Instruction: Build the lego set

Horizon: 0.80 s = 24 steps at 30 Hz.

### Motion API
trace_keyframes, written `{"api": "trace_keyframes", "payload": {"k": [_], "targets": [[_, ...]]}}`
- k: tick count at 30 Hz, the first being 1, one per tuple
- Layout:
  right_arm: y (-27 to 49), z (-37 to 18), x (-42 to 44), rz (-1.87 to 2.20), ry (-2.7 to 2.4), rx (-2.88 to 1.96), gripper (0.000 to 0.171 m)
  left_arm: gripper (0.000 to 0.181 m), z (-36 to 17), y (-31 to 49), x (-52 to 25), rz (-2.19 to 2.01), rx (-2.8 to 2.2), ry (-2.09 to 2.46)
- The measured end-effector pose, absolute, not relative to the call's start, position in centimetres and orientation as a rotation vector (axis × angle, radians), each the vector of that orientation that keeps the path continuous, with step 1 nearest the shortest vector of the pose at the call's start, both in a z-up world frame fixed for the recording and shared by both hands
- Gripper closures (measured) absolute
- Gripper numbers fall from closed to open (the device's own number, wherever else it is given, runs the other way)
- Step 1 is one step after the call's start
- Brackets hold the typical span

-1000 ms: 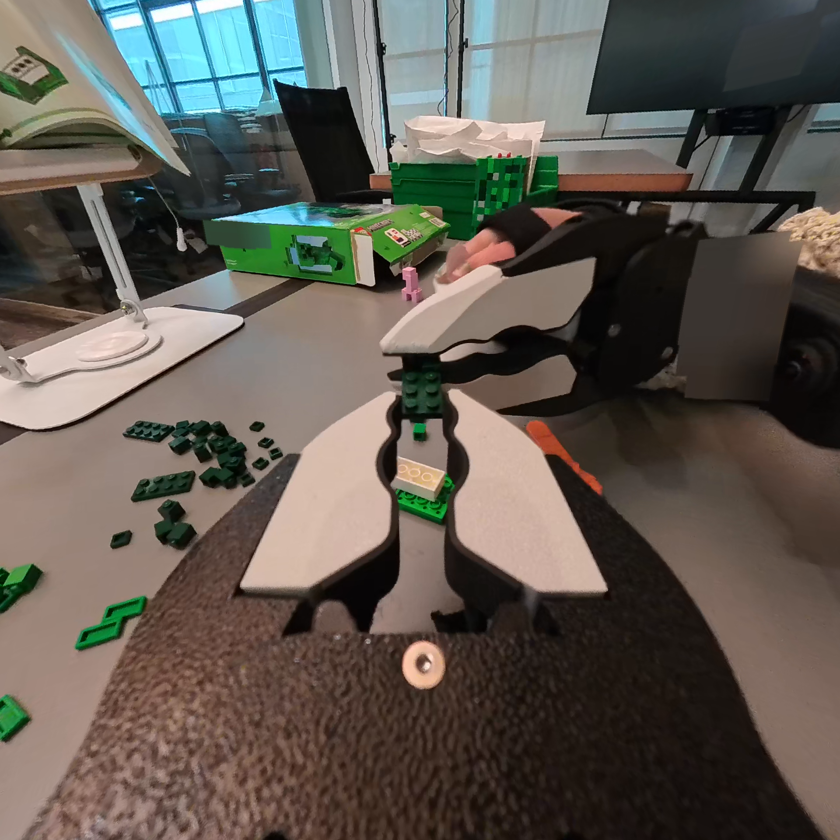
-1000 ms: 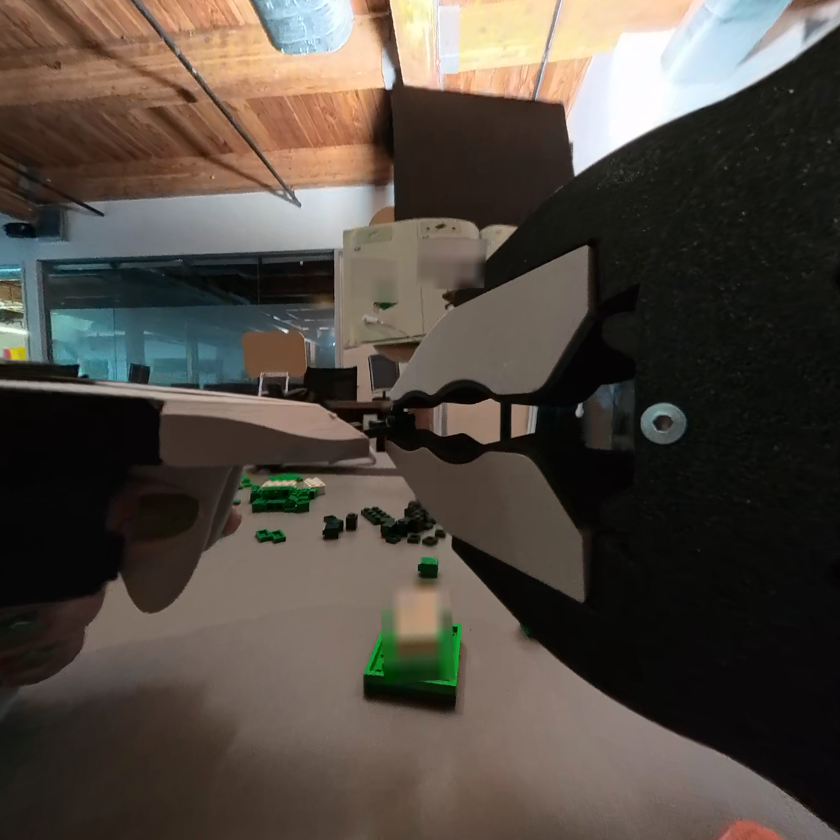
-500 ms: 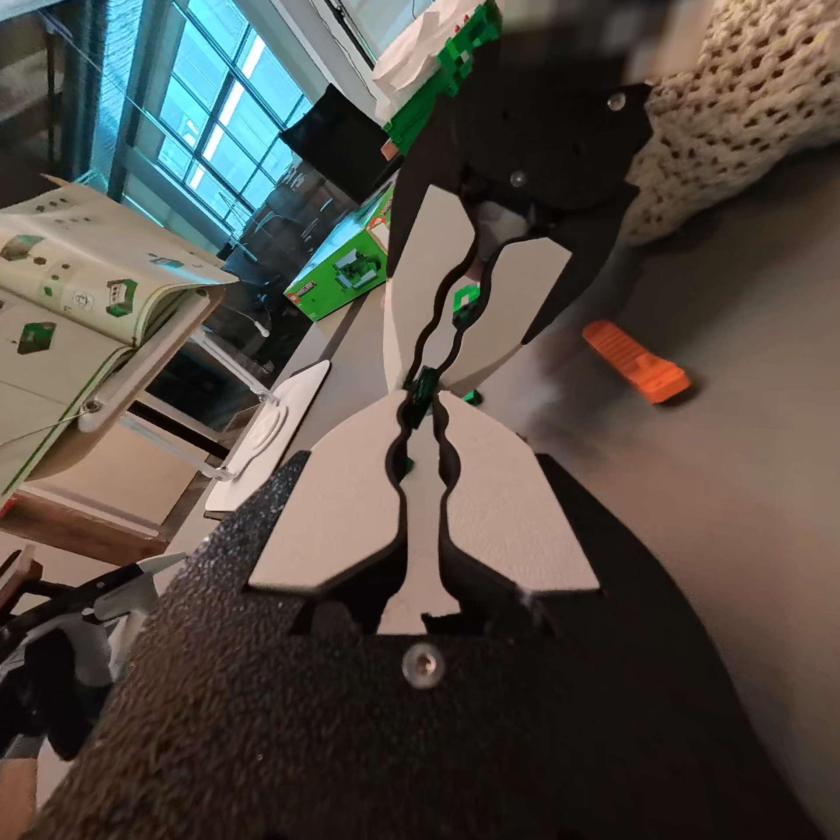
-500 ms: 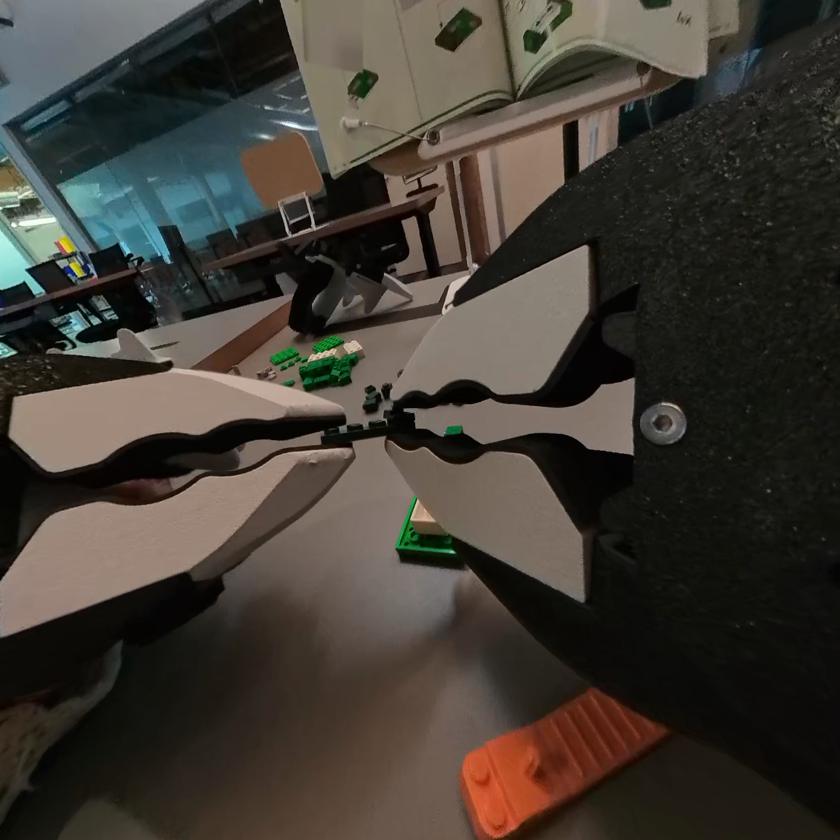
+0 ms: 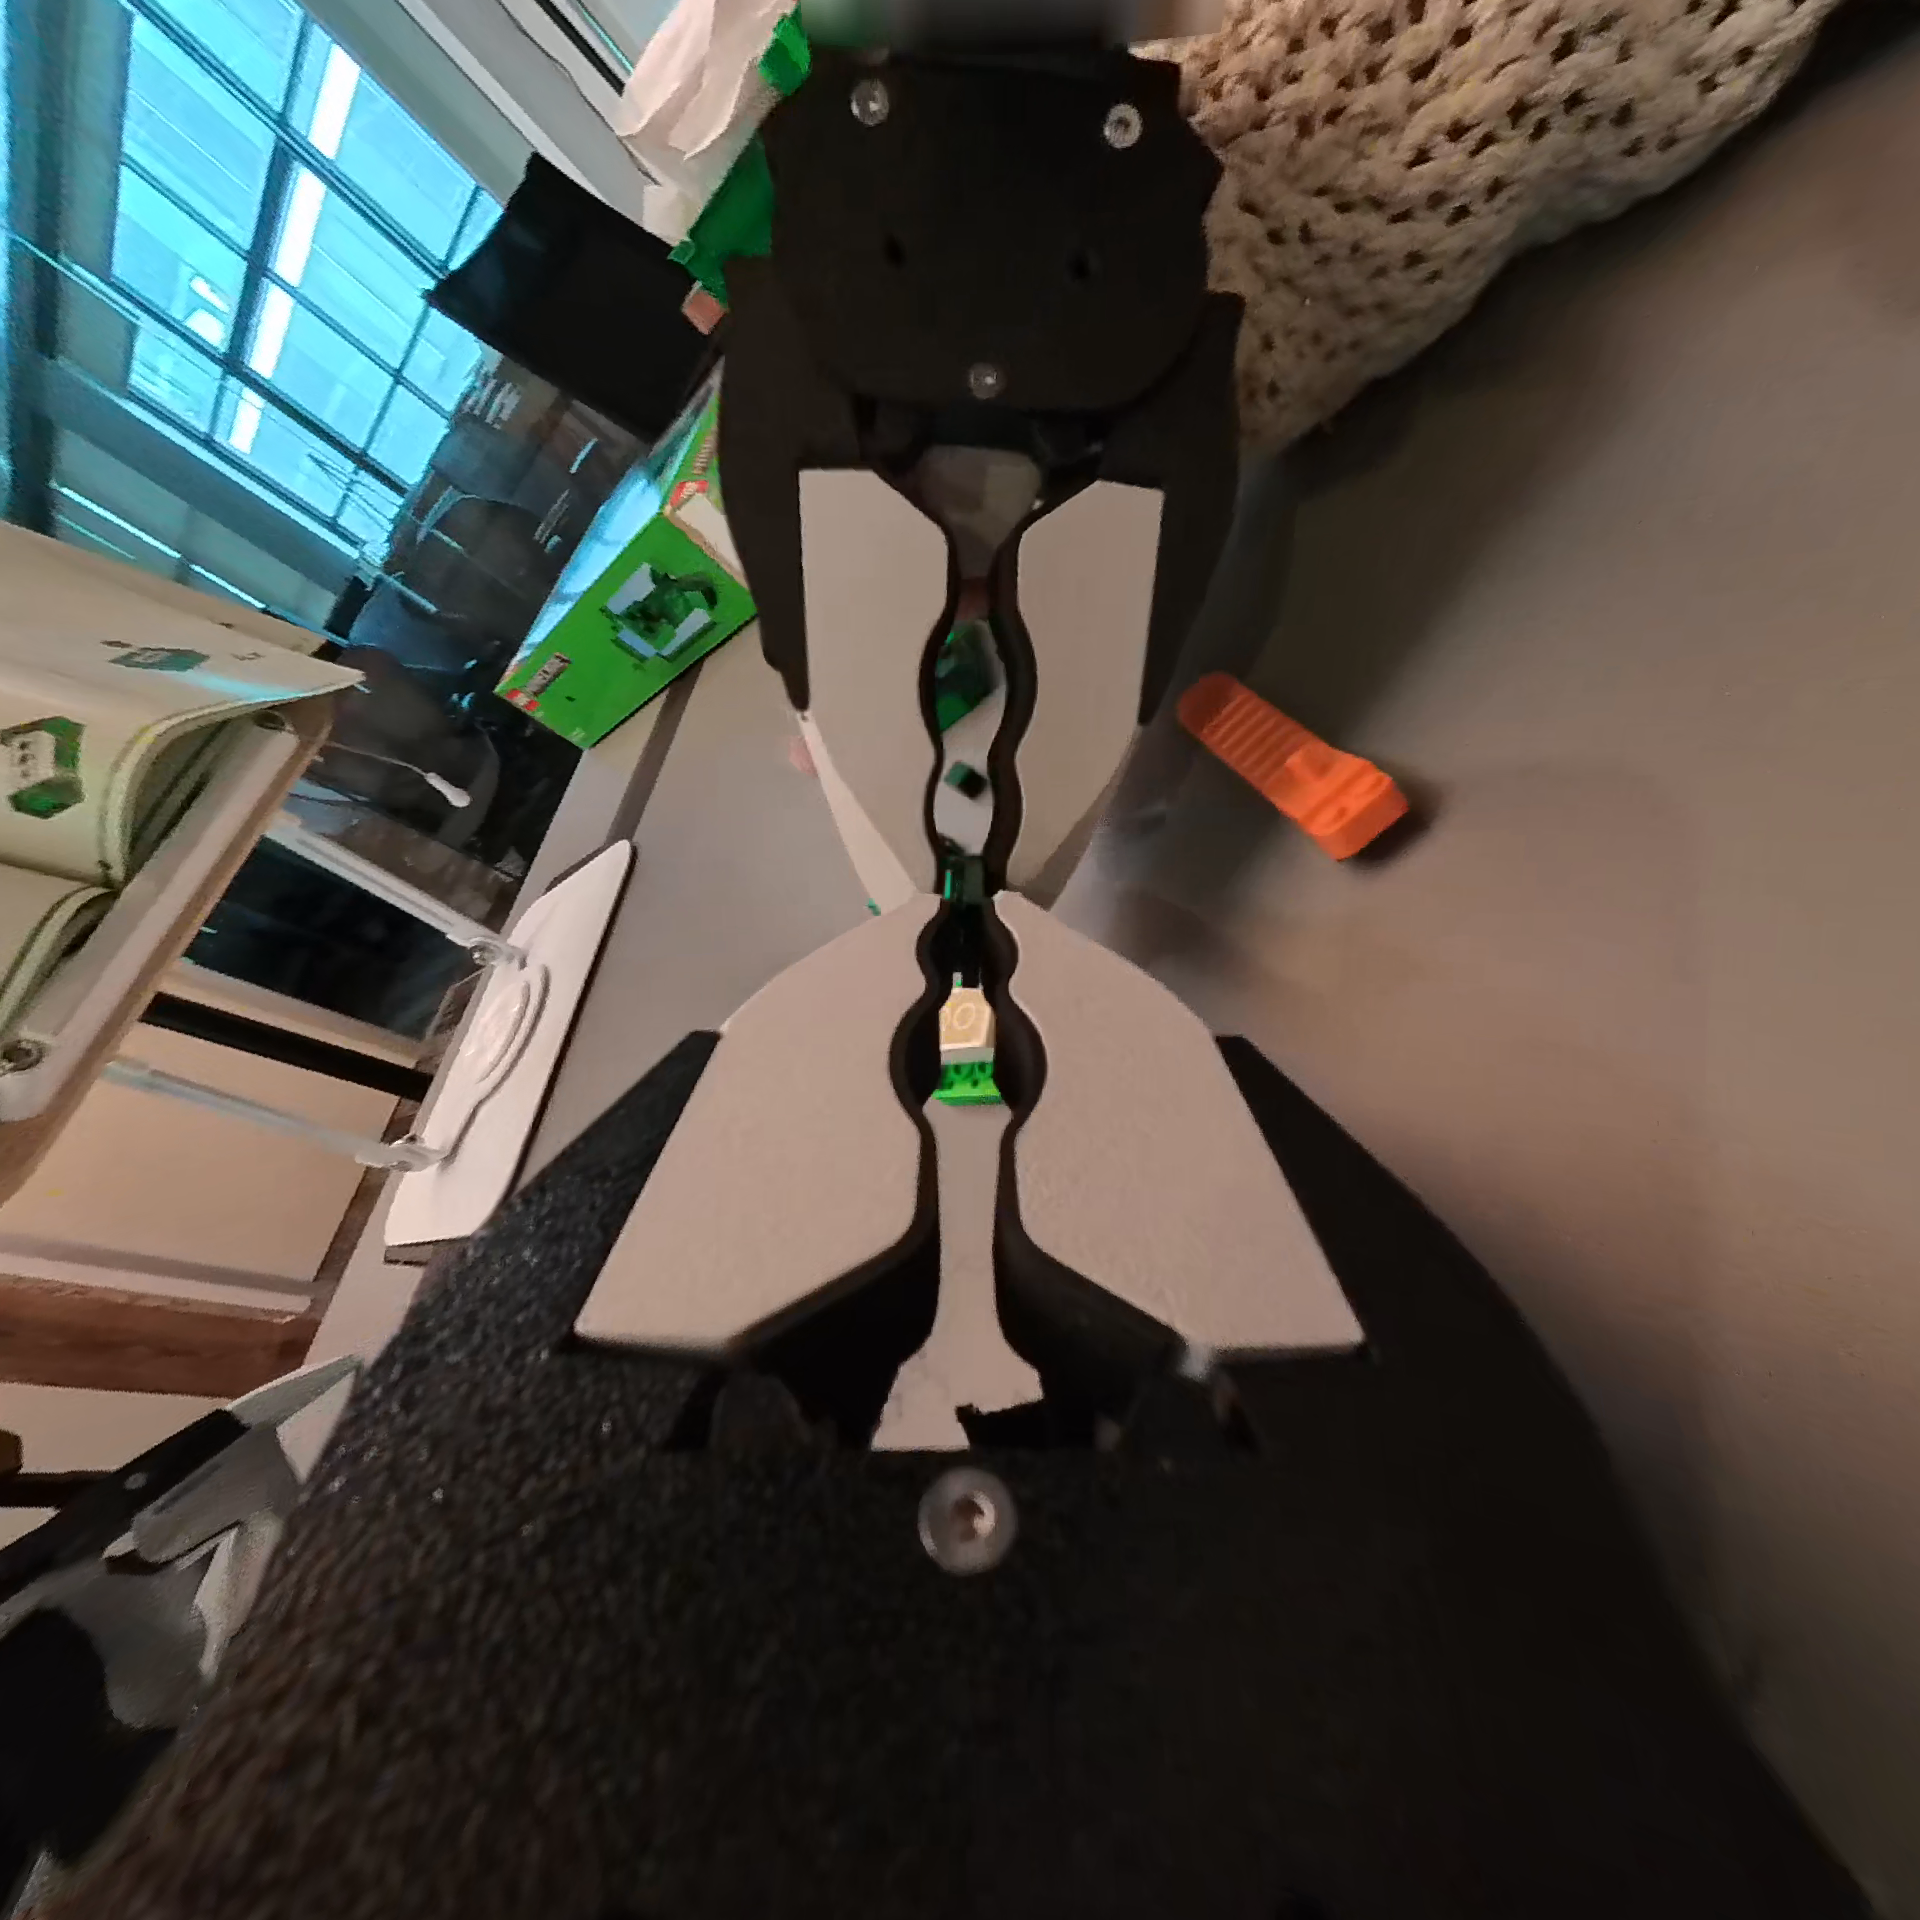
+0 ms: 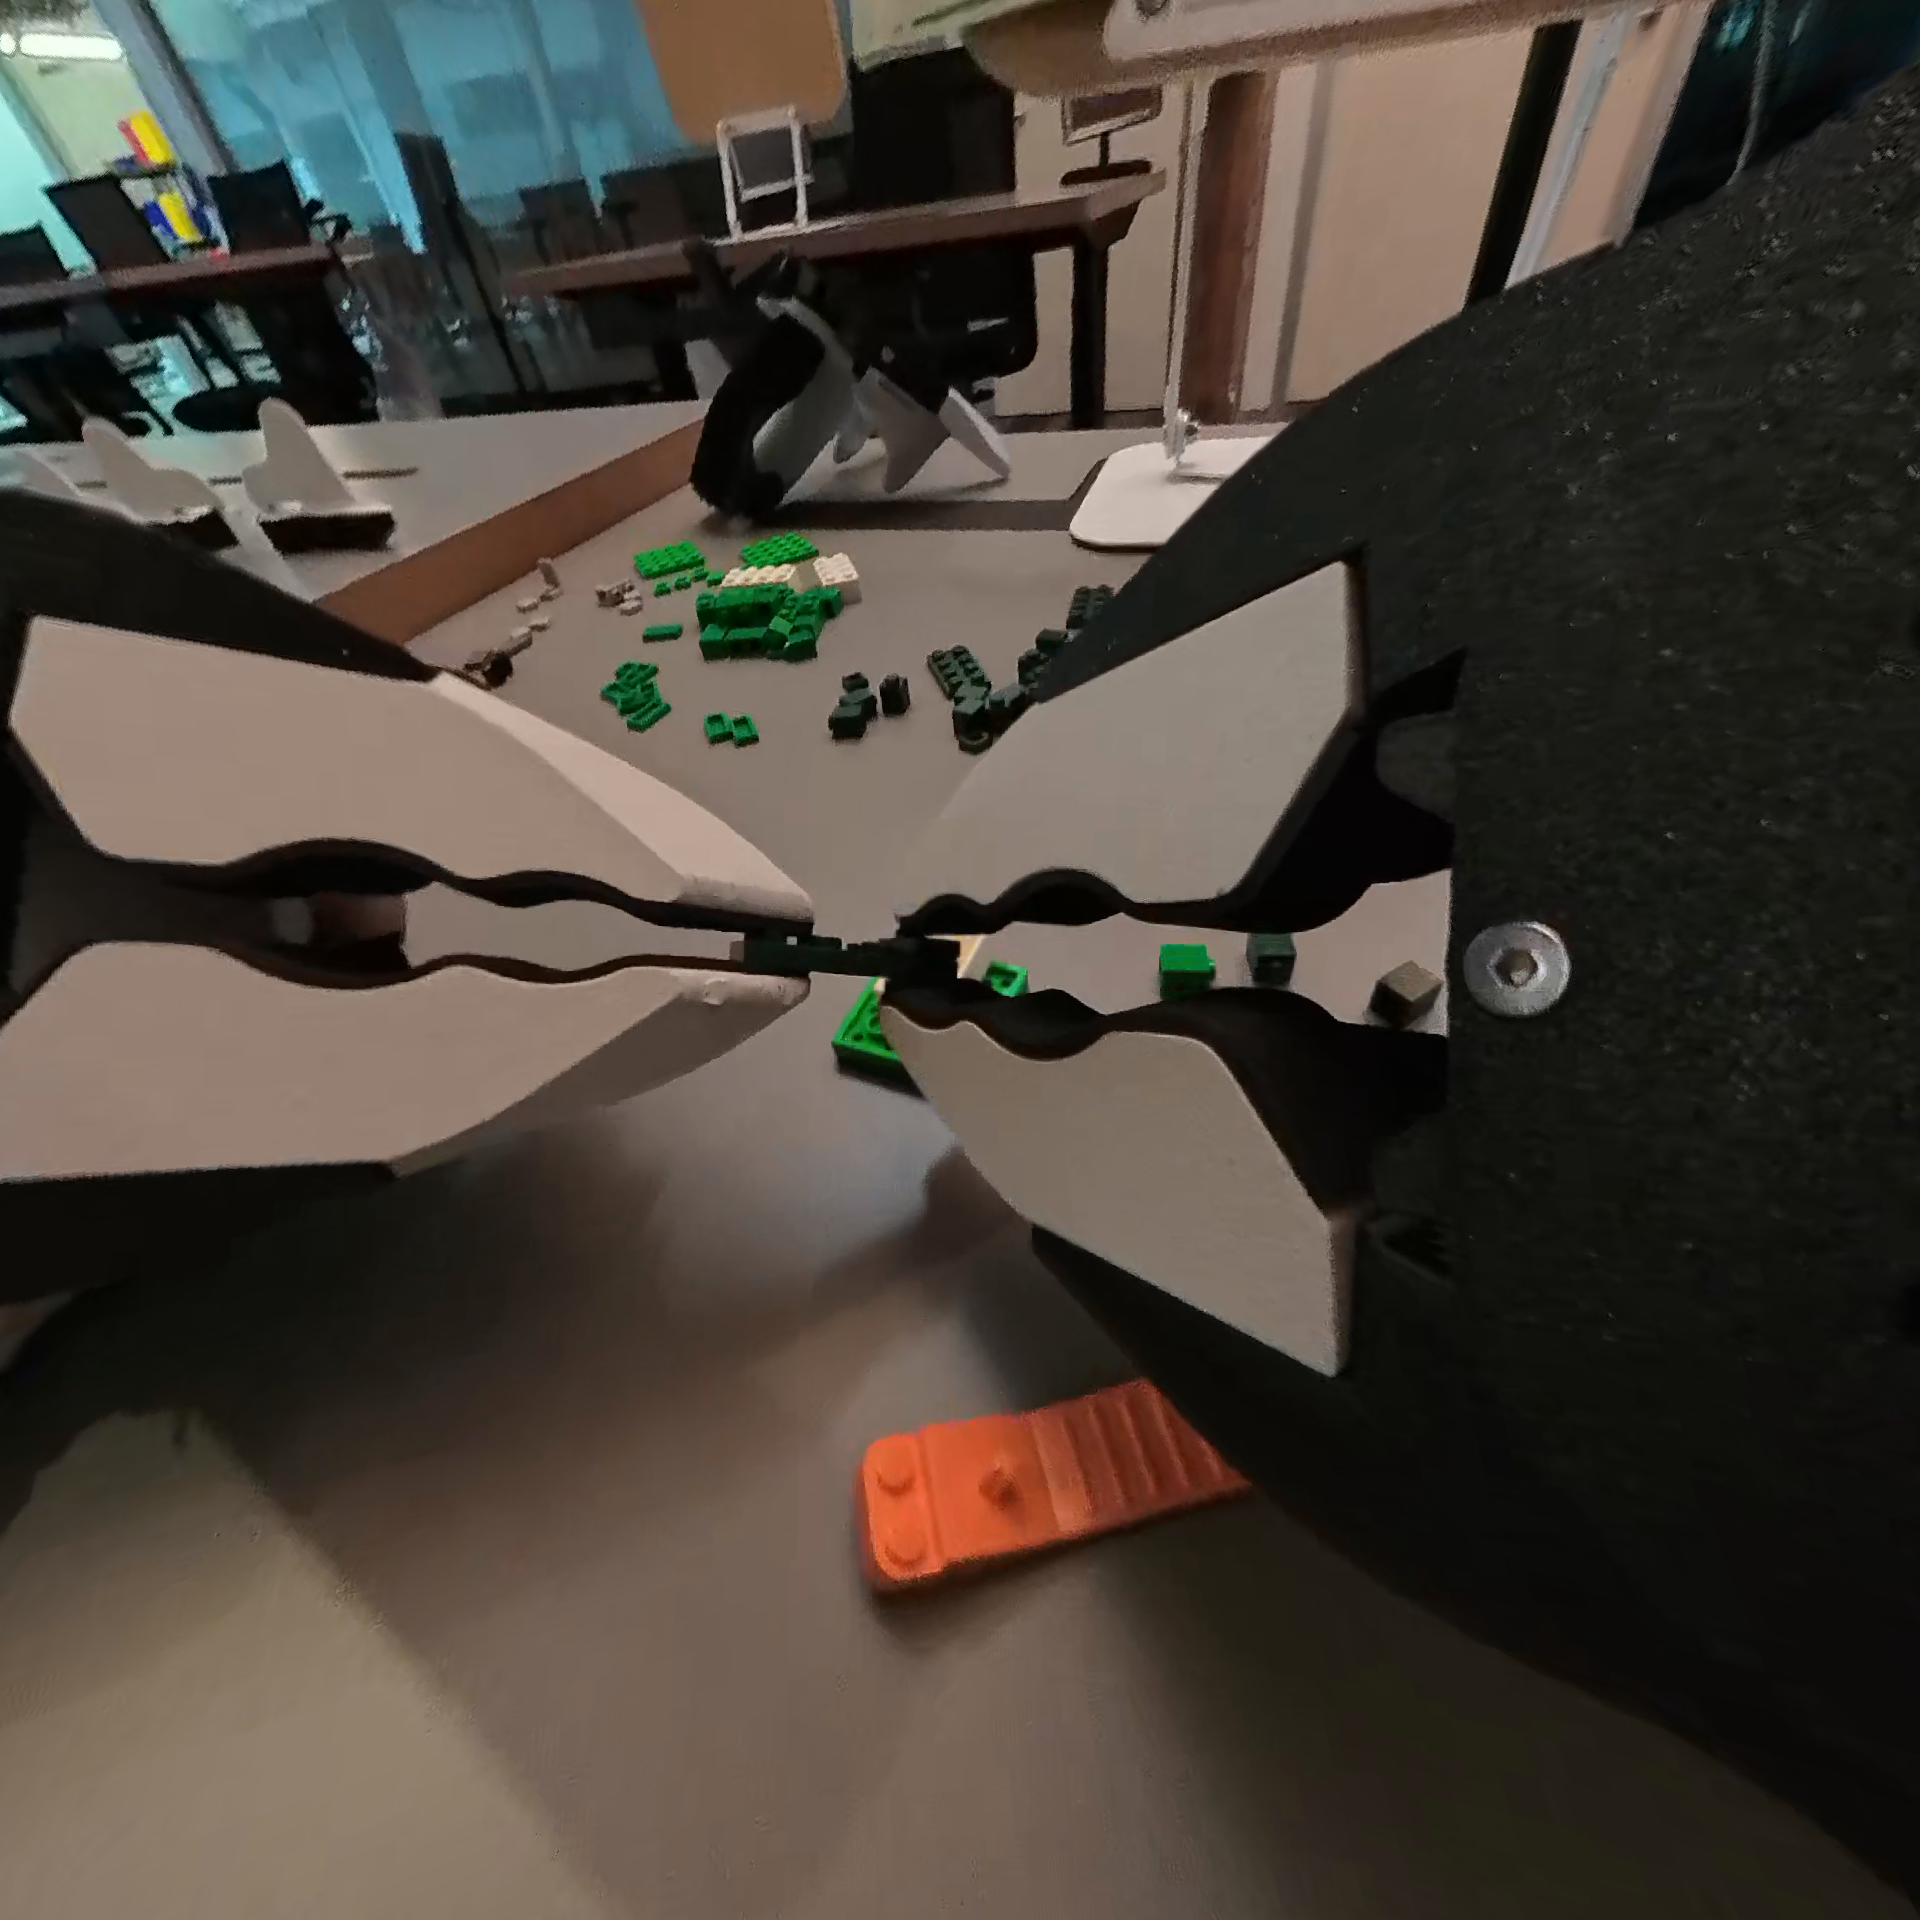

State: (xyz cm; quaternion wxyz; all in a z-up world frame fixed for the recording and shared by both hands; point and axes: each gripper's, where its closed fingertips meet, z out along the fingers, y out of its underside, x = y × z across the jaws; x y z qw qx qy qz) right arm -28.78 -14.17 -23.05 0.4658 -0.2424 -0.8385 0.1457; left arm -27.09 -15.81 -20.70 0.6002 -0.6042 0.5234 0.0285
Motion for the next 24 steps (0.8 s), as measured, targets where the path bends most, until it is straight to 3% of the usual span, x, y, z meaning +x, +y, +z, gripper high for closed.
{"api": "trace_keyframes", "payload": {"k": [9,13,24], "targets": [[-12.9,-21.8,-29.6,0.338,-1.913,-0.690,0.163,0.175,-20.0,-15.0,-27.8,0.036,-1.460,1.069],[-11.7,-21.3,-30.1,0.141,-1.814,-0.635,0.164,0.146,-20.0,-13.9,-28.9,-0.122,-1.611,0.881],[-11.5,-19.3,-30.7,-0.210,-1.658,-0.406,0.164,0.164,-20.1,-13.6,-29.3,-0.218,-1.682,0.771]]}}
